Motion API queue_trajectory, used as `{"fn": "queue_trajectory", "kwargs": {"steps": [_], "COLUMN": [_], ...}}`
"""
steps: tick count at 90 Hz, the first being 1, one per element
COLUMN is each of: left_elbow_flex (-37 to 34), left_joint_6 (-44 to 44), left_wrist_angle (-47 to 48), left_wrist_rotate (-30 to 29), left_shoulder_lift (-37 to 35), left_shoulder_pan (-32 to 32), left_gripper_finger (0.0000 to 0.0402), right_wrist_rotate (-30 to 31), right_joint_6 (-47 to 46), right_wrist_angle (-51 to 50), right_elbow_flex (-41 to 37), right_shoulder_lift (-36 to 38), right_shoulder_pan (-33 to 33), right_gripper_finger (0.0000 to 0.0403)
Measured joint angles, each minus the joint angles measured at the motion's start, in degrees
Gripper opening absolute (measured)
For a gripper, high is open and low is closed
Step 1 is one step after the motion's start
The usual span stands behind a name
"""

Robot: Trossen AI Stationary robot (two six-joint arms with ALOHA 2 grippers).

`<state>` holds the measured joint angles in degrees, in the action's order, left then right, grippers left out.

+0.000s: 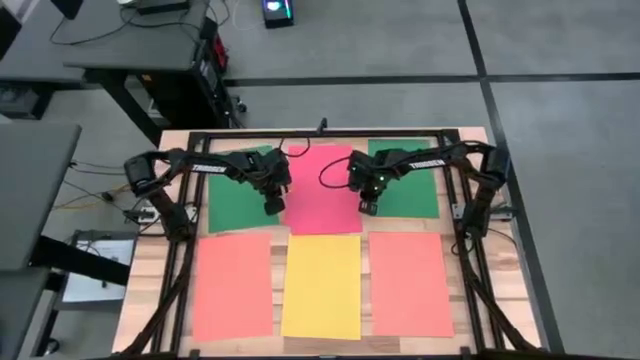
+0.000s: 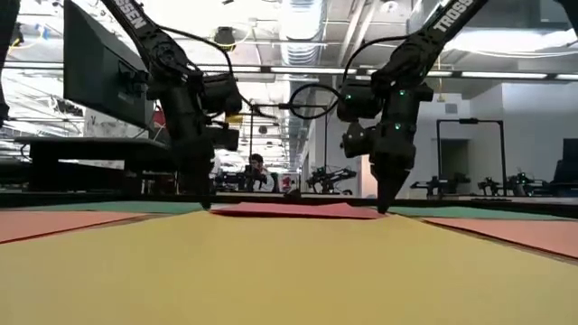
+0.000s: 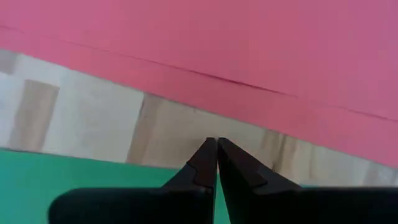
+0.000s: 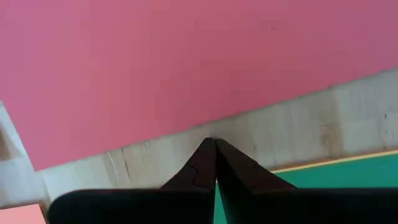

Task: Organize paper
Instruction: Stack the pink paper on top of the pink paper

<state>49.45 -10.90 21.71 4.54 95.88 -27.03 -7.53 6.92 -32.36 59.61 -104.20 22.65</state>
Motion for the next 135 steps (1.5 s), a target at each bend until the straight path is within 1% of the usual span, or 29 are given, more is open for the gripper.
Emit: {"fn": "queue_trajectory", "kwargs": {"steps": [12,43,70,95,107,116,135], "left_elbow_flex": [0.2,0.0,0.0,-0.1,-0.1,0.3,4.8], "left_joint_6": [0.1,0.6,1.2,1.2,1.3,1.8,1.7], "left_wrist_angle": [-0.3,-1.9,-3.7,-5.2,-5.3,-4.6,0.5], "left_wrist_rotate": [1.4,2.7,3.2,3.5,1.2,0.6,-1.7], "left_shoulder_lift": [1.4,1.6,1.7,1.8,1.7,1.7,1.9], "left_shoulder_pan": [0.1,0.7,1.3,1.3,1.1,0.4,-0.4], "left_gripper_finger": [0.0,0.0,0.0,0.0,0.0,0.0,0.0], "right_wrist_rotate": [0.1,0.3,0.0,0.0,-0.1,-0.2,-0.1], "right_joint_6": [0.0,-0.8,-1.3,-1.5,-1.4,-2.0,-3.1], "right_wrist_angle": [0.2,3.2,5.7,6.0,5.7,5.1,4.0], "right_elbow_flex": [0.0,-0.1,-0.1,-0.1,0.0,0.0,0.0], "right_shoulder_lift": [0.0,-0.1,-0.2,-0.2,-0.2,-0.1,0.1], "right_shoulder_pan": [-0.4,-0.9,-0.9,-0.8,-0.1,0.8,1.5], "right_gripper_finger": [0.0,0.0,0.0,0.0,0.0,0.0,0.0]}}
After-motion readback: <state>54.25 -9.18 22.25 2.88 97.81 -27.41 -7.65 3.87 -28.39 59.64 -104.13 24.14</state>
